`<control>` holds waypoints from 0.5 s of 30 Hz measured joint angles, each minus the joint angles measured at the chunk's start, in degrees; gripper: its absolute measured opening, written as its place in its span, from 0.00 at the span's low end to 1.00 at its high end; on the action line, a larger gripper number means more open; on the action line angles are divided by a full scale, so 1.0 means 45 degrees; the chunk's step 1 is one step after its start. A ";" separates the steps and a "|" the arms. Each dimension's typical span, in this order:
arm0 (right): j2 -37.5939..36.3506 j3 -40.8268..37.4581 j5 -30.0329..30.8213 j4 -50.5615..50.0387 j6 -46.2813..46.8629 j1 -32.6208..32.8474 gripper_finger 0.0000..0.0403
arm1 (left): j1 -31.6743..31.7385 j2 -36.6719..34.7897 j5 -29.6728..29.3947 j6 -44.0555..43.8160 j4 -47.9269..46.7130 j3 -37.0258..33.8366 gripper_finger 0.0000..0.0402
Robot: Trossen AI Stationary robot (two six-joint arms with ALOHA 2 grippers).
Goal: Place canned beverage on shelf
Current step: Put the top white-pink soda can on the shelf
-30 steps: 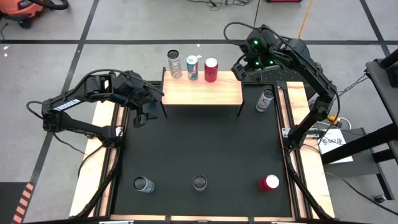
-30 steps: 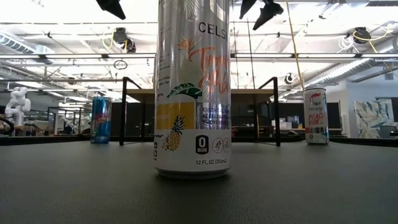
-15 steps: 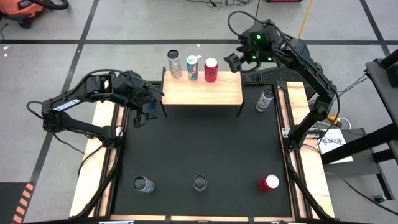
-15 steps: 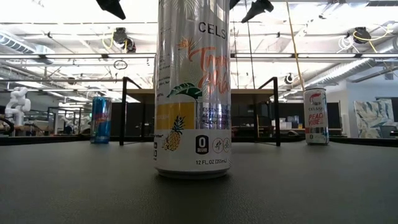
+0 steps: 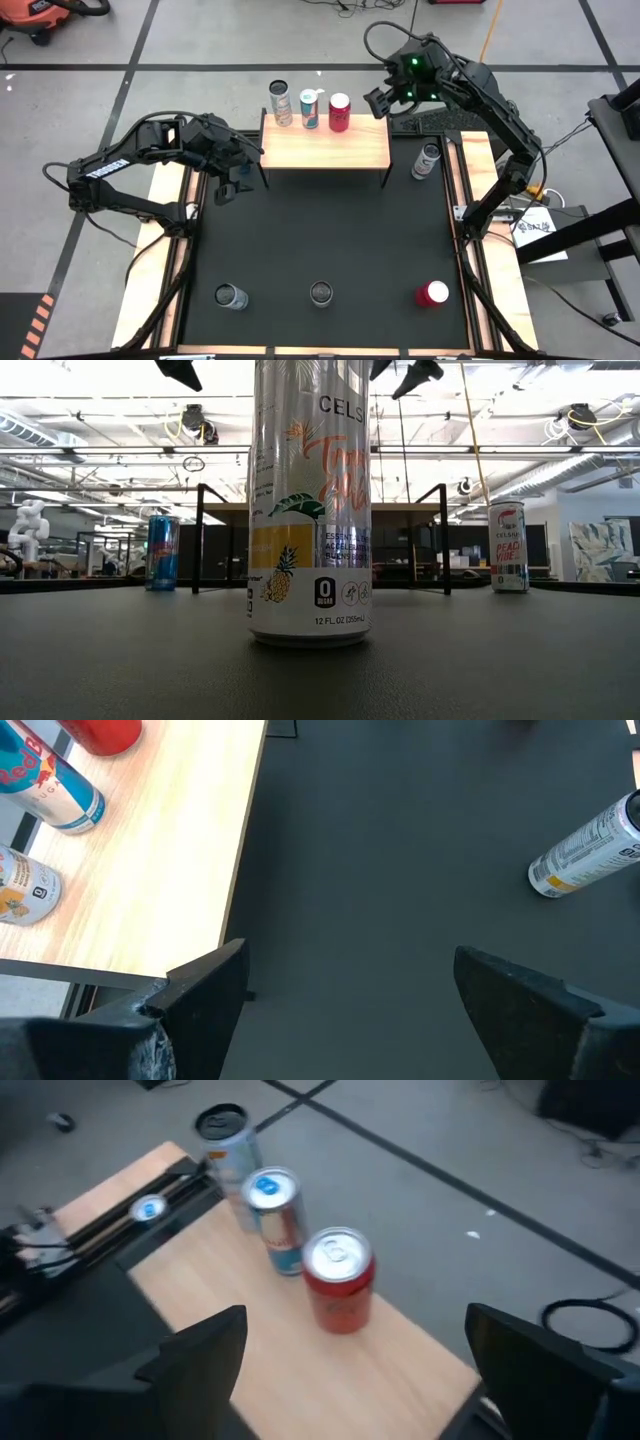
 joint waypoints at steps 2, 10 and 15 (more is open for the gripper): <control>0.0000 0.0000 0.0591 -0.0019 0.0000 0.0000 0.89 | -0.0004 0.0000 0.0000 -0.0003 0.0000 0.0000 0.87; 0.0071 0.0000 0.2301 -0.0620 -0.0625 -0.0005 0.89 | 0.0000 0.0000 0.0000 0.0000 0.0000 0.0000 0.87; 0.0094 -0.0002 0.2271 -0.0833 -0.1355 -0.0249 0.89 | -0.0005 0.0000 0.0000 0.0000 0.0000 0.0000 0.87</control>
